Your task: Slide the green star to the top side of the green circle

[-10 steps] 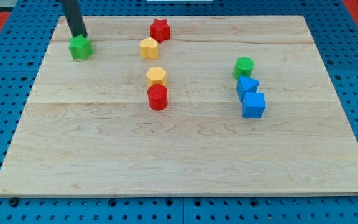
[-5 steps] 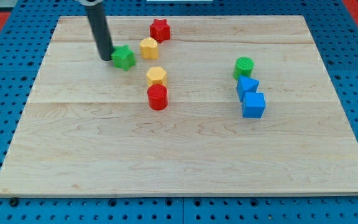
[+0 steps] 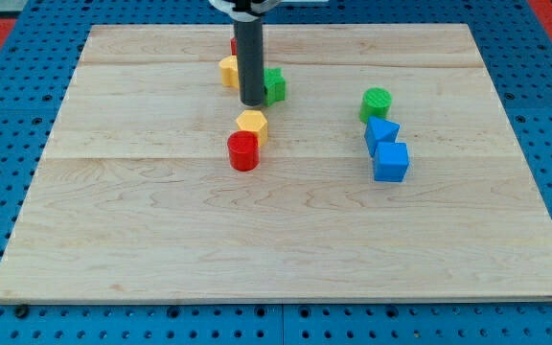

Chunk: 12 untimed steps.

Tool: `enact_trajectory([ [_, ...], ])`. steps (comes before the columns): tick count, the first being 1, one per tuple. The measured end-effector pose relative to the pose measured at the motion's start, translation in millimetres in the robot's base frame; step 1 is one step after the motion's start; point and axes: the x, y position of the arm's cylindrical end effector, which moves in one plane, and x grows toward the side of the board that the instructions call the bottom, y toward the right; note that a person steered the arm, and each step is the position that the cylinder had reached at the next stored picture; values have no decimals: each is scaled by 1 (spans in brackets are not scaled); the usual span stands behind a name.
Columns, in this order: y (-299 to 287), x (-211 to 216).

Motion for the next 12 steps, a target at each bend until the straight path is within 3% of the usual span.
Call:
enact_trajectory([
  [1, -3, -10],
  [3, 98, -17],
  [5, 13, -7],
  [6, 25, -23],
  [8, 56, -56],
  [10, 147, -65],
  [12, 67, -84],
])
